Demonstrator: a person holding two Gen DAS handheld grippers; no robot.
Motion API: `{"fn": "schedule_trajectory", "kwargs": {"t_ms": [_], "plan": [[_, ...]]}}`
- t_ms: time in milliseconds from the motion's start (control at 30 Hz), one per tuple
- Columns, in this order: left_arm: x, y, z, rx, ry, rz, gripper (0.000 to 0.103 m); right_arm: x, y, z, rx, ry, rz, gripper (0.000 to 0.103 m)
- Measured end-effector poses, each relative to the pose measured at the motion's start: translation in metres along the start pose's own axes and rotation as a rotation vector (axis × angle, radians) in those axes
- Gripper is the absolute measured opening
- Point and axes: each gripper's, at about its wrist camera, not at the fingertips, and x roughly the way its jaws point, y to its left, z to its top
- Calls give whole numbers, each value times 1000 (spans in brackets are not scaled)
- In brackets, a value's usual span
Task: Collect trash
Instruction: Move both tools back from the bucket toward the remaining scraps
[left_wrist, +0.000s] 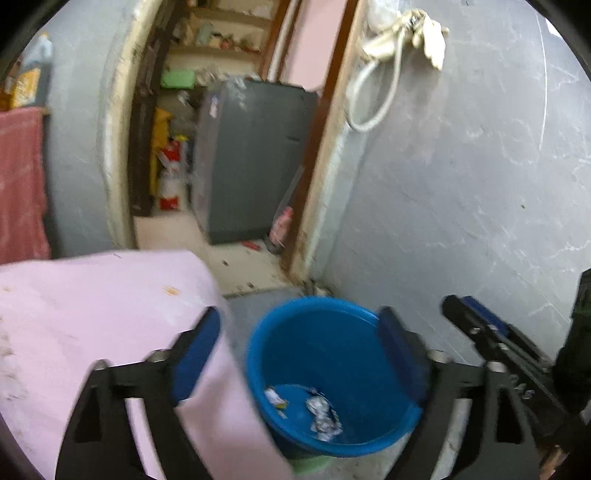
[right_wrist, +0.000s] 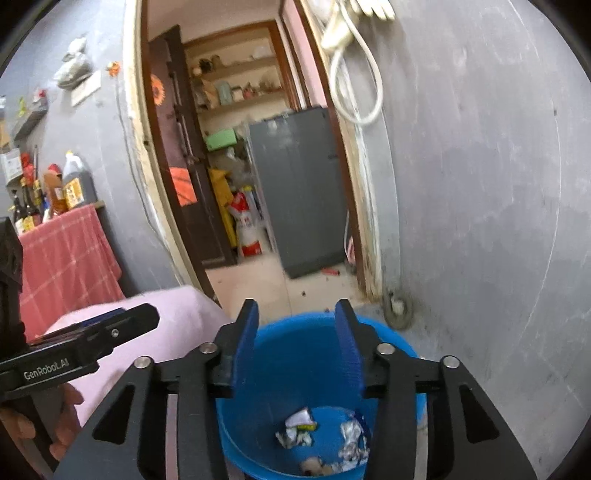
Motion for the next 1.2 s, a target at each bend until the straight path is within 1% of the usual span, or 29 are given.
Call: {"fn": "schedule_trajectory", "kwargs": {"t_ms": [33, 67, 100, 133, 167, 200, 233, 300, 367, 433, 567, 667, 867, 1033, 1200], "plan": [[-9, 5, 2, -3, -30, 22, 96, -3, 4, 2, -7, -11, 4, 49], [-17, 10, 3, -7, -54, 36, 98, -5, 8, 4, -13, -21, 7, 50], [-26, 16, 4, -14, -78, 48, 99, -7, 14, 6, -19, -30, 13, 54], [-34, 23, 5, -22, -93, 60, 99, -9, 19, 8, -22, -38, 21, 64], [-42, 30, 7, -31, -106, 76, 100, -11, 25, 10, -18, -51, 36, 72], [-48, 35, 8, -38, -116, 89, 100, -13, 28, 11, -14, -62, 45, 83], [-57, 43, 8, -48, -128, 103, 100, -15, 34, 11, -14, -77, 58, 87], [-72, 56, 9, -65, -148, 113, 100, -17, 49, 12, -28, -92, 78, 89], [-87, 68, 10, -75, -168, 134, 100, -20, 64, 12, -38, -115, 103, 93], [-103, 81, 10, -79, -188, 161, 101, -23, 78, 13, -44, -137, 126, 102], [-133, 101, 7, -85, -231, 218, 101, -30, 110, 13, -60, -181, 181, 103], [-159, 122, 3, -101, -265, 263, 101, -31, 133, 14, -68, -191, 230, 103], [-201, 159, -12, -120, -314, 359, 101, -32, 178, 11, -111, -202, 295, 103], [-227, 189, -27, -152, -328, 417, 101, -25, 214, 2, -148, -185, 342, 103], [-244, 210, -46, -133, -317, 482, 101, -14, 243, -7, -162, -158, 388, 103]]}}
